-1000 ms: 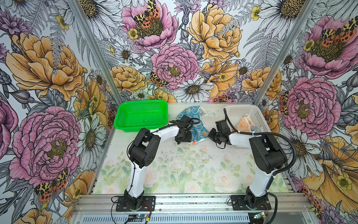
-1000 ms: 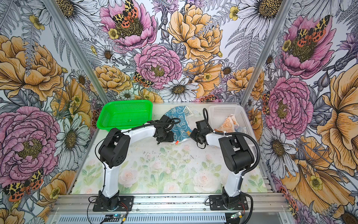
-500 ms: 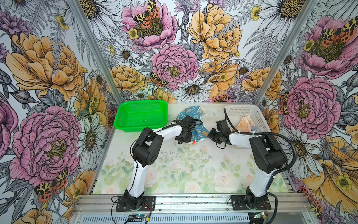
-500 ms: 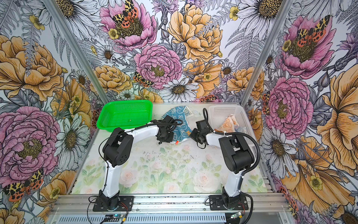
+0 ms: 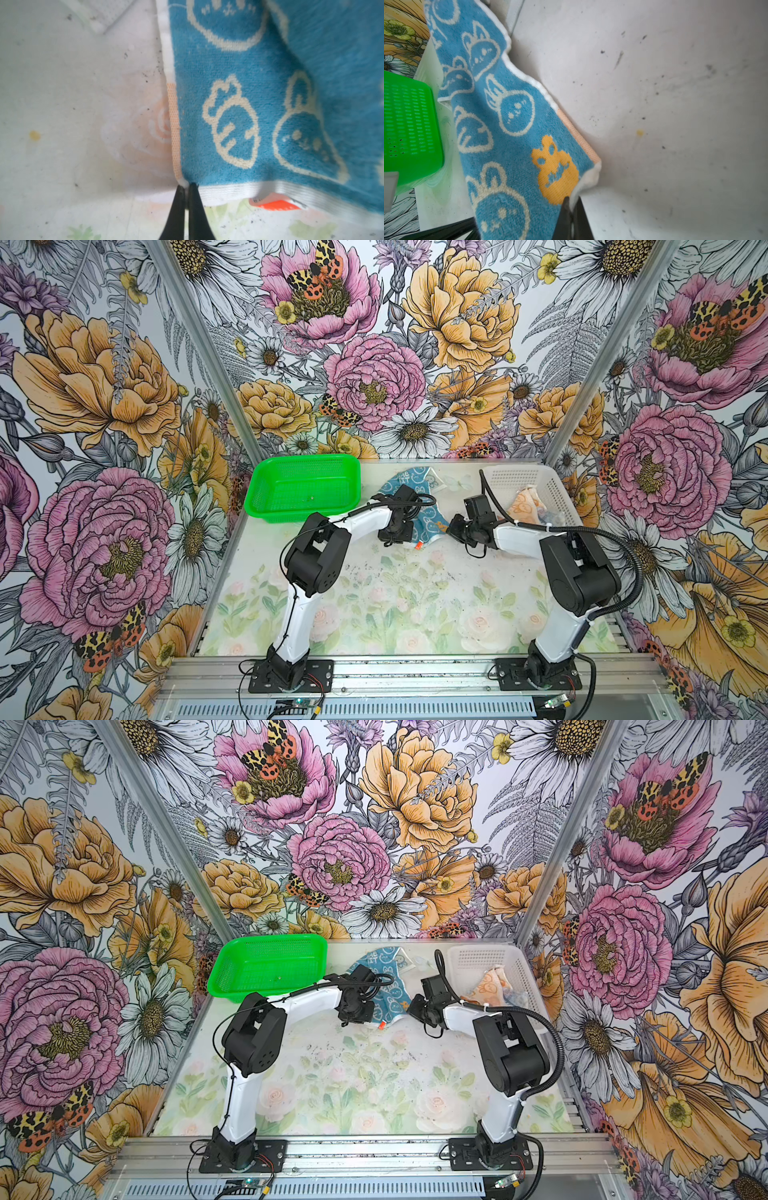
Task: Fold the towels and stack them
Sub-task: 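Lift the nearer edge with both grippers and raise the towel upright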
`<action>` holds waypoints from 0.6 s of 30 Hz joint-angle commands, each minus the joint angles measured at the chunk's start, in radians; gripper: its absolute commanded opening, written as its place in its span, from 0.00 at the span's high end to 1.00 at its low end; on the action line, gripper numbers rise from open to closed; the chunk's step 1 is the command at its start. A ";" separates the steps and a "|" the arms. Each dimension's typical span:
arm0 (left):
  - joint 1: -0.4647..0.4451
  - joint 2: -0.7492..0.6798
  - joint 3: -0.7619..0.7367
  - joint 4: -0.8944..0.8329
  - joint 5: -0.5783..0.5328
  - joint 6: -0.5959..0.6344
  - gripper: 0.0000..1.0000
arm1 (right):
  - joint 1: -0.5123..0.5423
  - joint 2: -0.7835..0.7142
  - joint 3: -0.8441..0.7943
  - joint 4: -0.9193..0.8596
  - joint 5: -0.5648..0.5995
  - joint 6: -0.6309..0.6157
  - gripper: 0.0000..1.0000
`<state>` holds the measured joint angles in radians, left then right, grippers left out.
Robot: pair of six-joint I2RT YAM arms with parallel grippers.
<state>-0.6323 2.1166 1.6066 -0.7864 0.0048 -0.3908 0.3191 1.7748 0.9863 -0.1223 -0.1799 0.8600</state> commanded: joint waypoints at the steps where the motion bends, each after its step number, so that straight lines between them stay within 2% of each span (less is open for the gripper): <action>1: 0.036 -0.134 0.045 0.004 0.046 -0.030 1.00 | 0.000 -0.089 0.066 -0.070 0.039 -0.073 1.00; 10: 0.146 -0.428 0.135 -0.003 0.006 -0.044 1.00 | 0.005 -0.235 0.249 -0.251 0.092 -0.184 1.00; 14: 0.163 -0.483 0.256 -0.065 -0.100 -0.006 1.00 | 0.012 -0.289 0.375 -0.314 0.095 -0.227 1.00; 18: 0.180 -0.514 0.347 -0.098 -0.125 0.016 1.00 | 0.033 -0.343 0.514 -0.366 0.099 -0.276 1.00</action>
<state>-0.4854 1.6173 1.9182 -0.8253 -0.0177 -0.4072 0.3550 1.4799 1.4376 -0.3828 -0.1345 0.6529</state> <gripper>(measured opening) 0.057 0.048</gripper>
